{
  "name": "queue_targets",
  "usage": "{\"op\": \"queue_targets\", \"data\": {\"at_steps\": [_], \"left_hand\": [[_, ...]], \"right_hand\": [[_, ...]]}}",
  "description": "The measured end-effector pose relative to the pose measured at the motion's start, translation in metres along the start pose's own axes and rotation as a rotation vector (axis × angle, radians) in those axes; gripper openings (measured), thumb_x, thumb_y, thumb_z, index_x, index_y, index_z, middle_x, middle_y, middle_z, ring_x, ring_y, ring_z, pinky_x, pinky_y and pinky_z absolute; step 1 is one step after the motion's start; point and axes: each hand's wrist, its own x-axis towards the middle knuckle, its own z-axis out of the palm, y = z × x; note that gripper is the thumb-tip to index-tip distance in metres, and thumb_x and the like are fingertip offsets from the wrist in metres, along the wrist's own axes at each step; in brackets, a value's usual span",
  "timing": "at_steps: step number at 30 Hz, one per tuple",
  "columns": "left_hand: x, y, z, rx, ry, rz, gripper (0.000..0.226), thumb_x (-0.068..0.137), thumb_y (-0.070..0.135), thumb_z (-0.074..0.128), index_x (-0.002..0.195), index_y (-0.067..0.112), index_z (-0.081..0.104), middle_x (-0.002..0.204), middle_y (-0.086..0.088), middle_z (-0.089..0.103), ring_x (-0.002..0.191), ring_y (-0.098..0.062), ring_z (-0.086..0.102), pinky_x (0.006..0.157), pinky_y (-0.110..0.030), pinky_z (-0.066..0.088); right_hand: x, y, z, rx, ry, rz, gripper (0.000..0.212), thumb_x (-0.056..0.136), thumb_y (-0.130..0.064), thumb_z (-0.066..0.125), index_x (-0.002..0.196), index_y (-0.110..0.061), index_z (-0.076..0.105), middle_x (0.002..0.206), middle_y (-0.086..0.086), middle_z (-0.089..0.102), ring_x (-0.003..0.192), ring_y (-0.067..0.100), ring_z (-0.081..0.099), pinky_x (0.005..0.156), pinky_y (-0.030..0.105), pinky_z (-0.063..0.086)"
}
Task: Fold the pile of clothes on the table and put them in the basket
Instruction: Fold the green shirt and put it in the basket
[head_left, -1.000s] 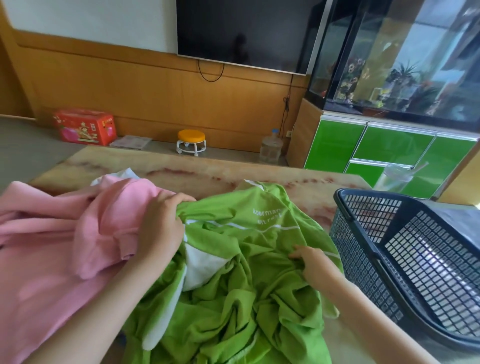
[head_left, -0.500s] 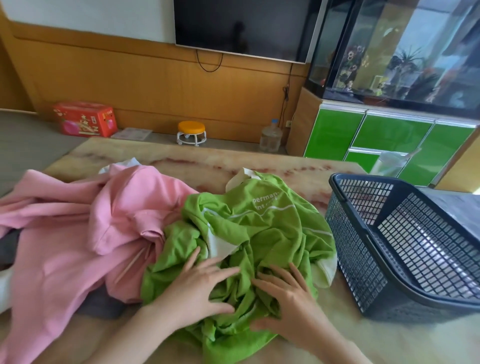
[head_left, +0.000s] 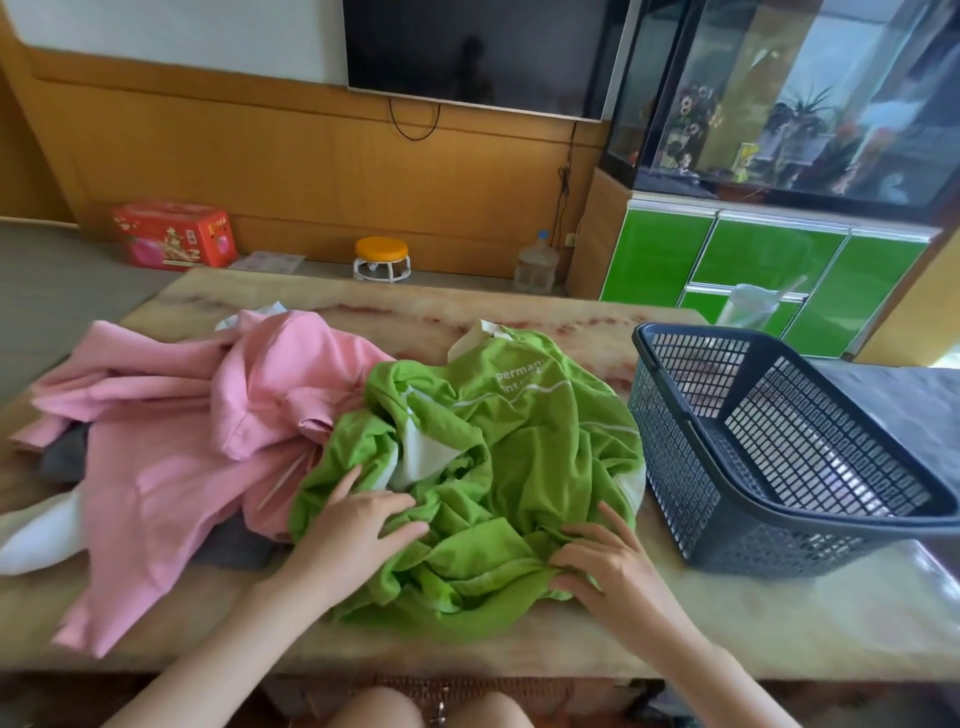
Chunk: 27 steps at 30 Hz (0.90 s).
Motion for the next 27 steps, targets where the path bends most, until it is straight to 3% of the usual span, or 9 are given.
{"op": "queue_targets", "data": {"at_steps": [6,8,11,13,15,18,21,24,27], "left_hand": [[-0.019,-0.001,-0.007,-0.141,0.153,-0.009,0.067,0.081,0.069,0.044,0.114,0.017,0.068,0.116,0.003,0.067,0.119,-0.009,0.051,0.098,-0.017,0.034],[-0.028,-0.003,-0.016,-0.220,0.134,-0.036,0.062,0.078,0.073,0.043,0.100,0.024,0.073,0.097,0.008,0.072,0.093,0.001,0.060,0.077,-0.005,0.040],[-0.044,-0.005,-0.014,0.013,-0.230,-0.156,0.047,0.077,0.074,0.036,0.071,0.037,0.065,0.072,0.012,0.062,0.079,-0.008,0.063,0.069,-0.023,0.046],[-0.054,-0.008,-0.002,0.109,-0.396,-0.183,0.055,0.068,0.085,0.031,0.062,0.036,0.055,0.079,0.012,0.056,0.081,-0.009,0.061,0.070,-0.026,0.045],[-0.059,-0.008,0.009,0.017,-0.247,-0.175,0.058,0.063,0.091,0.031,0.080,0.044,0.061,0.100,0.017,0.056,0.095,-0.004,0.057,0.081,-0.028,0.046],[-0.053,-0.007,0.013,-0.091,0.109,-0.207,0.030,0.085,0.051,0.056,0.103,0.030,0.067,0.111,0.011,0.058,0.105,-0.012,0.058,0.083,-0.030,0.046],[-0.051,-0.008,0.022,-0.019,-0.010,-0.322,0.044,0.086,0.046,0.059,0.126,0.027,0.053,0.128,0.007,0.052,0.114,-0.014,0.054,0.089,-0.031,0.045],[-0.058,-0.001,0.039,0.021,-0.196,-0.387,0.060,0.087,0.047,0.058,0.138,0.022,0.037,0.123,0.004,0.056,0.111,-0.013,0.054,0.086,-0.026,0.043],[-0.063,-0.005,0.040,-0.005,-0.134,-0.362,0.034,0.090,0.035,0.058,0.120,0.022,0.051,0.076,0.013,0.054,0.079,-0.010,0.056,0.064,-0.023,0.037]], "right_hand": [[-0.018,0.002,-0.026,-0.084,0.044,-0.079,0.034,0.094,-0.048,0.038,0.084,-0.029,0.065,0.077,-0.021,0.065,0.081,-0.002,0.060,0.115,0.036,0.017],[-0.024,-0.001,-0.048,-0.108,-0.022,-0.060,0.041,0.091,-0.057,0.035,0.081,-0.030,0.064,0.072,-0.022,0.061,0.080,-0.001,0.059,0.115,0.033,0.017],[-0.033,-0.018,-0.075,-0.090,-0.426,0.107,0.072,0.073,-0.083,0.020,0.089,-0.031,0.067,0.082,-0.018,0.064,0.097,-0.002,0.054,0.112,0.012,0.010],[-0.040,-0.025,-0.075,-0.037,-0.533,0.202,0.087,0.058,-0.094,0.017,0.098,-0.034,0.066,0.085,-0.021,0.062,0.090,-0.008,0.050,0.097,0.008,0.031],[-0.041,-0.033,-0.071,0.053,-0.479,0.277,0.099,0.049,-0.098,0.010,0.112,-0.040,0.061,0.093,-0.025,0.057,0.082,-0.010,0.050,0.083,0.012,0.044],[-0.027,-0.051,-0.056,0.051,-0.385,0.249,0.080,0.067,-0.081,0.036,0.136,-0.042,0.040,0.127,-0.028,0.041,0.111,-0.003,0.047,0.100,0.020,0.039],[-0.013,-0.073,-0.031,0.076,-0.478,0.175,0.089,0.064,-0.082,0.039,0.142,-0.041,0.031,0.142,-0.022,0.037,0.133,0.005,0.034,0.114,0.029,0.017],[-0.012,-0.084,-0.004,0.154,-0.618,0.216,0.055,0.079,-0.057,0.062,0.129,-0.037,0.052,0.133,-0.015,0.051,0.123,0.009,0.047,0.107,0.029,0.034],[-0.016,-0.085,0.004,0.172,-0.576,0.205,0.016,0.087,-0.028,0.063,0.103,-0.028,0.067,0.100,-0.018,0.058,0.092,0.005,0.059,0.091,0.025,0.048]]}}
